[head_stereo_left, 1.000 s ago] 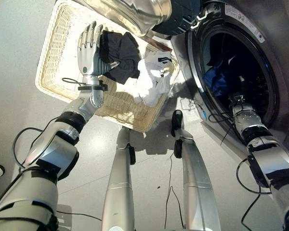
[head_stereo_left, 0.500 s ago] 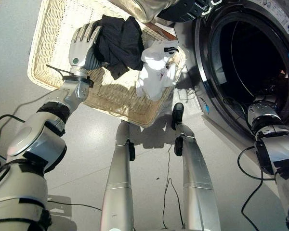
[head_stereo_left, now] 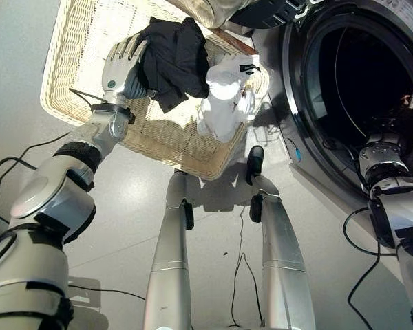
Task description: Put the clothes into the washing machine.
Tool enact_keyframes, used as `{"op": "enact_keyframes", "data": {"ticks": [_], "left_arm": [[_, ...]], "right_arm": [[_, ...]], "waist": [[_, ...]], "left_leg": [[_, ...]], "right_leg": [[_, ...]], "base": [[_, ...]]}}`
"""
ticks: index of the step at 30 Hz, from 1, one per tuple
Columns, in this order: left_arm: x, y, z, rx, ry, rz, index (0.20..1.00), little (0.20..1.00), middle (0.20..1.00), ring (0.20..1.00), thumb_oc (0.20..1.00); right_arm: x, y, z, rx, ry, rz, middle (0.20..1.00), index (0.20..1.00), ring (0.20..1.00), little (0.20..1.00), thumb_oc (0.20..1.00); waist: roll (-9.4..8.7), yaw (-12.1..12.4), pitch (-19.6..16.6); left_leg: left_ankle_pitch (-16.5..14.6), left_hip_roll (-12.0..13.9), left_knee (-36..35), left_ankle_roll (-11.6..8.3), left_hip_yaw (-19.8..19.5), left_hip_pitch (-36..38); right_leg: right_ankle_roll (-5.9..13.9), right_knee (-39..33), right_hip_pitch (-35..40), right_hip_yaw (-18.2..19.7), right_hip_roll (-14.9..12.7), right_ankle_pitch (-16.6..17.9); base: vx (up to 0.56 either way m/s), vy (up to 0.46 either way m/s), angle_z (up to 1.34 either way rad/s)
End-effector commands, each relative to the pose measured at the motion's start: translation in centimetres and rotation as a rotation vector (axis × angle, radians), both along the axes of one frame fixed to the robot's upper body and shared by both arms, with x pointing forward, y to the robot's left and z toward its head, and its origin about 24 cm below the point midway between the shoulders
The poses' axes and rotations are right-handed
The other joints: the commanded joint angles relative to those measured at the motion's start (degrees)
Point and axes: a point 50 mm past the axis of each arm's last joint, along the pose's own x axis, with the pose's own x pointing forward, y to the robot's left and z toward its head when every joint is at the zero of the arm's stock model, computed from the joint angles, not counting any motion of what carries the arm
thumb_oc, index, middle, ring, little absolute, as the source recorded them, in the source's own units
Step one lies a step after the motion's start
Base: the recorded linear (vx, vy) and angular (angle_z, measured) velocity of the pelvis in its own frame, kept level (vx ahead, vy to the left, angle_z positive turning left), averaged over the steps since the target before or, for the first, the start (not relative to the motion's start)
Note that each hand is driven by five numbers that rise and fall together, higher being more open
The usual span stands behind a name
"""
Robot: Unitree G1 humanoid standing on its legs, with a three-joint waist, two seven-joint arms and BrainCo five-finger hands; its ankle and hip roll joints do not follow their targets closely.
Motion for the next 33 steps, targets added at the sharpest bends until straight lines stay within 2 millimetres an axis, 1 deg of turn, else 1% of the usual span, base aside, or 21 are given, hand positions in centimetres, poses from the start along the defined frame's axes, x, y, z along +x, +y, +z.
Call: {"op": "enact_keyframes", "data": {"ticks": [1,2,4,5,6,9,10,11,12,14,15,16,18,19,20,23,25,29,31,32,33], "left_arm": [[0.5,-0.9,1.7,-0.008,0.016,-0.002,1.0,1.0,1.0,1.0,1.0],[0.5,-1.0,1.5,-0.006,0.024,-0.002,1.0,1.0,1.0,1.0,1.0],[0.7,-1.2,1.4,0.008,0.049,0.003,1.0,1.0,1.0,1.0,1.0],[0.8,-1.4,1.4,0.019,0.058,0.003,0.489,0.489,0.489,0.489,0.489],[0.8,-1.5,1.5,0.023,0.066,0.001,0.2,0.2,0.2,0.2,0.2],[1.0,-1.8,1.7,0.01,0.089,-0.015,0.2,0.2,0.2,0.2,0.2],[0.9,-1.9,2.0,0.007,0.087,-0.019,0.2,0.2,0.2,0.2,0.2],[1.0,-2.1,1.8,-0.001,0.098,-0.026,0.2,0.2,0.2,0.2,0.2],[1.0,-2.3,2.0,-0.007,0.096,-0.034,0.2,0.2,0.2,0.2,0.2],[1.0,-2.6,2.2,-0.027,0.097,-0.053,0.2,0.2,0.2,0.2,0.2],[1.1,-2.8,1.8,-0.035,0.104,-0.062,0.2,0.2,0.2,0.2,0.2],[1.1,-3.1,1.8,-0.043,0.099,-0.08,0.2,0.2,0.2,0.2,0.2],[1.0,-3.3,1.8,-0.051,0.092,-0.094,0.2,0.2,0.2,0.2,0.2],[1.0,-3.7,2.0,-0.055,0.078,-0.117,0.2,0.2,0.2,0.2,0.2],[0.9,-3.7,2.0,-0.058,0.076,-0.118,0.2,0.2,0.2,0.2,0.2],[0.7,-4.3,2.9,-0.098,0.039,-0.177,0.2,0.2,0.2,0.2,0.2],[0.5,-4.8,3.5,-0.138,0.012,-0.222,0.2,0.2,0.2,0.2,0.2],[0.2,-5.2,3.6,-0.216,-0.016,-0.282,0.2,0.2,0.2,0.2,0.2],[-0.1,-5.2,3.7,-0.314,-0.052,-0.343,0.2,0.2,0.2,0.2,0.2],[-0.1,-5.2,3.7,-0.324,-0.056,-0.349,0.2,0.2,0.2,0.2,0.2],[-0.4,-5.1,3.6,-0.394,-0.085,-0.392,0.2,0.2,0.2,0.2,0.2]], "right_arm": [[-3.6,-4.8,6.6,-0.213,-0.073,-0.182,1.0,1.0,1.0,1.0,1.0],[-3.5,-4.7,6.4,-0.215,-0.068,-0.179,1.0,1.0,1.0,1.0,1.0],[-3.1,-4.2,6.4,-0.229,-0.065,-0.159,1.0,1.0,1.0,1.0,1.0],[-2.9,-4.0,6.5,-0.237,-0.061,-0.153,1.0,1.0,1.0,1.0,1.0],[-2.7,-3.7,6.5,-0.246,-0.059,-0.144,1.0,1.0,1.0,1.0,1.0],[-2.2,-3.0,6.5,-0.281,-0.043,-0.115,1.0,1.0,1.0,1.0,1.0],[-2.1,-2.9,6.7,-0.283,-0.043,-0.109,1.0,1.0,1.0,1.0,1.0],[-1.7,-2.5,6.4,-0.297,-0.012,-0.092,1.0,1.0,1.0,1.0,1.0],[-1.5,-2.2,6.4,-0.34,0.06,-0.098,1.0,1.0,1.0,1.0,1.0],[-1.1,-1.7,6.2,-0.378,0.151,-0.092,1.0,1.0,1.0,1.0,1.0],[-0.8,-1.4,5.8,-0.441,0.251,-0.103,1.0,1.0,1.0,1.0,1.0],[-0.7,-1.1,5.9,-0.569,0.364,-0.152,1.0,1.0,1.0,1.0,1.0],[-0.5,-0.5,6.3,-0.705,0.492,-0.227,1.0,1.0,1.0,1.0,1.0],[-0.3,0.2,6.9,-0.85,0.606,-0.301,1.0,1.0,1.0,1.0,1.0],[-0.2,0.3,7.0,-0.858,0.612,-0.305,1.0,1.0,1.0,1.0,1.0],[0.3,1.4,8.2,-0.999,0.729,-0.381,1.0,1.0,1.0,1.0,1.0],[0.6,2.1,8.4,-1.06,0.767,-0.414,1.0,1.0,1.0,1.0,1.0],[1.0,3.2,8.1,-1.111,0.783,-0.441,1.0,1.0,1.0,1.0,1.0],[1.2,4.1,7.6,-1.138,0.754,-0.439,1.0,1.0,1.0,1.0,1.0],[1.3,4.2,7.5,-1.138,0.748,-0.438,1.0,1.0,1.0,1.0,1.0],[1.3,4.7,7.1,-1.137,0.717,-0.427,1.0,1.0,1.0,1.0,1.0]], "waist": [[-3.21,-0.1,-1.1],[-3.24,-0.1,-1.1],[-3.33,-0.2,-1.1],[-3.34,-0.2,-1.1],[-3.32,-0.3,-1.1],[-3.25,-0.5,-1.1],[-3.25,-0.6,-1.1],[-3.21,-0.6,-1.1],[-3.17,-0.7,-1.1],[-3.09,-0.7,-1.1],[-3.01,-0.6,-1.1],[-3.02,-0.4,-1.1],[-3.03,-0.4,-1.1],[-2.98,-0.2,-1.1],[-2.92,-0.3,-1.1],[-2.57,0.0,-1.1],[-2.24,0.1,-1.1],[-1.78,0.2,-1.1],[-1.62,0.2,-1.1],[-1.6,0.2,-1.1],[-1.52,0.3,-1.1]], "left_leg": [[-10.0,-2.0,6.9,-1.11,0.2,1.7],[-10.6,-1.9,7.0,-1.14,0.2,2.2],[-10.5,-2.0,7.0,-1.18,0.2,2.2],[-10.5,-2.0,7.0,-1.2,0.2,2.2],[-10.5,-1.9,6.9,-1.21,0.3,2.3],[-10.5,-1.8,6.7,-1.33,0.6,2.3],[-9.9,-1.8,6.6,-1.31,0.7,1.9],[-10.5,-1.8,6.6,-1.37,0.7,2.4],[-9.9,-1.8,6.5,-1.4,0.9,1.9],[-9.9,-1.9,6.4,-1.37,0.9,2.0],[-10.5,-1.8,6.5,-1.4,1.0,2.6],[-10.4,-1.9,6.4,-1.27,0.9,2.6],[-10.3,-2.0,6.4,-1.23,0.9,2.5],[-10.2,-2.1,6.7,-1.08,0.9,2.2],[-10.2,-2.1,6.7,-1.07,0.9,2.1],[-10.3,-2.1,7.1,-1.06,0.9,1.7],[-10.3,-2.2,6.7,-0.98,1.1,1.6],[-10.5,-2.4,6.9,-0.88,1.1,1.5],[-10.5,-2.5,6.8,-0.8,1.2,1.3],[-10.5,-2.5,6.8,-0.8,1.2,1.2],[-10.6,-2.6,6.9,-0.83,1.3,1.1]], "right_leg": [[3.9,-12.8,5.3,-2.1,5.3,9.3],[3.97,-12.7,5.8,-2.0,5.4,8.8],[3.92,-12.9,5.7,-1.9,5.5,8.9],[3.91,-13.0,5.7,-1.8,5.5,9.0],[3.9,-13.0,5.8,-1.8,5.6,8.9],[3.92,-12.9,5.7,-1.7,5.6,8.8],[3.86,-13.1,5.2,-1.7,5.5,9.3],[3.93,-13.0,5.7,-1.6,5.6,8.8],[3.91,-13.2,5.2,-1.5,5.5,9.3],[3.9,-13.3,5.3,-1.6,5.5,9.4],[4.02,-13.0,5.8,-1.5,5.5,8.8],[4.04,-13.1,5.8,-1.6,5.5,9.0],[4.02,-13.2,5.7,-1.6,5.6,9.0],[4.03,-12.9,5.4,-1.7,5.5,9.1],[4.03,-12.9,5.4,-1.7,5.5,9.1],[3.98,-12.4,4.9,-1.7,5.5,8.7],[3.99,-12.4,4.7,-1.7,5.5,8.4],[4.01,-12.1,4.3,-1.5,5.5,8.2],[3.99,-12.1,4.0,-1.5,5.5,8.1],[3.99,-12.1,3.9,-1.5,5.5,8.0],[3.98,-12.1,3.8,-1.5,5.5,7.9]], "base": [[0.0,0.0,0.0],[0.0,0.0,0.0],[0.0,0.0,0.0],[0.0,0.0,0.0],[0.0,0.0,0.0],[0.0,0.0,0.0],[0.0,0.0,0.0],[0.0,0.0,0.0],[0.0,0.0,0.0],[0.0,0.0,0.0],[0.0,0.0,0.0],[0.0,0.0,0.0],[0.0,0.0,0.0],[0.0,0.0,0.0],[0.0,0.0,0.0],[0.0,0.0,0.0],[0.0,0.0,0.0],[0.0,0.0,0.0],[0.0,0.0,0.0],[0.0,0.0,0.0],[0.0,0.0,0.0]]}}
